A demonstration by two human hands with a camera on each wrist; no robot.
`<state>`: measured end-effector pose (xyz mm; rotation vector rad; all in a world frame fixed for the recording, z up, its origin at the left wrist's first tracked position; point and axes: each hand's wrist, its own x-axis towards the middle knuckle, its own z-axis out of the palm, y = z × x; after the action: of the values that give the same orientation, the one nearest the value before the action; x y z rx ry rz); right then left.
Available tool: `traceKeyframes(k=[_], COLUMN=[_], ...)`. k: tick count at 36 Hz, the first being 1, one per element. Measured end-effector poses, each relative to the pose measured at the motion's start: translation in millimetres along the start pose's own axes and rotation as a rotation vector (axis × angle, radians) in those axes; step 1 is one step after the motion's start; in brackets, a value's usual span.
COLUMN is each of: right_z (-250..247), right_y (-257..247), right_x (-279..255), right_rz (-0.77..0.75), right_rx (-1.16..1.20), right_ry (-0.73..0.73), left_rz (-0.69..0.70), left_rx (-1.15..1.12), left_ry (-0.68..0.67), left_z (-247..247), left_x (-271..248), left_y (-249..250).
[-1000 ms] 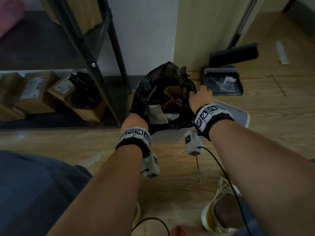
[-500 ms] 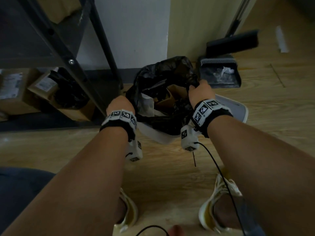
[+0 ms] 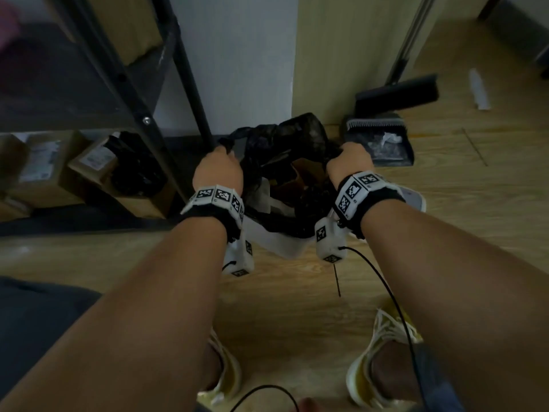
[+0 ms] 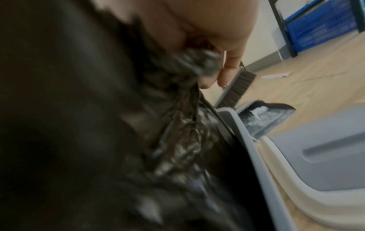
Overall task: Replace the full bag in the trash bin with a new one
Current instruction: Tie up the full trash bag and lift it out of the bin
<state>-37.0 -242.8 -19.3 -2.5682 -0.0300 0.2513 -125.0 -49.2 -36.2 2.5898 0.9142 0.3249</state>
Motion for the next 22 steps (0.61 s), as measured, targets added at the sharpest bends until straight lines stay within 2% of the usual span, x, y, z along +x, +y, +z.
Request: traceKeyframes(k=[5,9,16,22], right_z=[-16.0,-34.6,-57.9,-70.8], right_y=[-8.3,-16.2,-22.5,-31.1], right_x=[-11.0,-24.2,-43.5,-54.3], right_rz=[-0.032,-0.074,-0.121,-0.164], right_rx=[0.032,0.044,0.131,0.196], right_ry=[0.074,0.105,0.179,0.248], left_rz=[0.058,0.069,0.115,0.079], left_rx=[-0.141,-0.243,-0.293,-0.417], left_ry=[0.075,0.084,0.114,0.096], left_z=[-26.8,-47.4,-76.1,-94.3], left_x=[-4.1,-5.0,-9.3,-6.8], left_y=[13.6,22.8,38.3,49.4])
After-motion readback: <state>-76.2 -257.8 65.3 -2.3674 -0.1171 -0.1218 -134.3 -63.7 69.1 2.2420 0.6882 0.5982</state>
